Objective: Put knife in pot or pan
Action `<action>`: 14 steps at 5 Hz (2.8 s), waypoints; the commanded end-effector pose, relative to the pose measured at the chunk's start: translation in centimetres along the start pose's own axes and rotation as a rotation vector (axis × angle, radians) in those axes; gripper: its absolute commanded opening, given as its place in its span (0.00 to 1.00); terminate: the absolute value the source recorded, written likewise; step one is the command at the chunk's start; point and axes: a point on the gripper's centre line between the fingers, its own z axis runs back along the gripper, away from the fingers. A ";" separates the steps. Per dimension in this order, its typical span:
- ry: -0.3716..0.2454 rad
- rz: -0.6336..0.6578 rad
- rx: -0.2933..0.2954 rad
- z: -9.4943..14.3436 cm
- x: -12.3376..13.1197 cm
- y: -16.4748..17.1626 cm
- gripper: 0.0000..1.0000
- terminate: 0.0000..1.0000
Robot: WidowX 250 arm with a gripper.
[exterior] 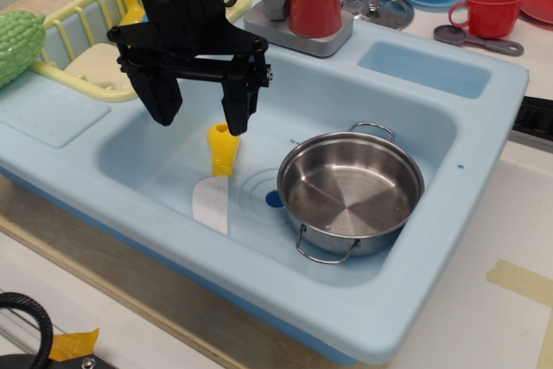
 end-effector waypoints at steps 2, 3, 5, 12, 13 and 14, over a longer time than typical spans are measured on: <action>-0.061 0.105 0.027 0.0 0.1 -0.6 1.00 0.00; -0.076 0.153 0.030 -0.6 0.5 -0.8 1.00 0.00; -0.041 0.210 0.032 -2.4 1.8 -0.4 1.00 0.00; -0.002 0.225 -0.021 -7.1 3.1 1.0 0.00 0.00; -0.005 0.216 -0.008 -6.5 3.5 0.8 0.00 0.00; 0.012 0.146 0.030 -4.3 5.0 -0.3 0.00 0.00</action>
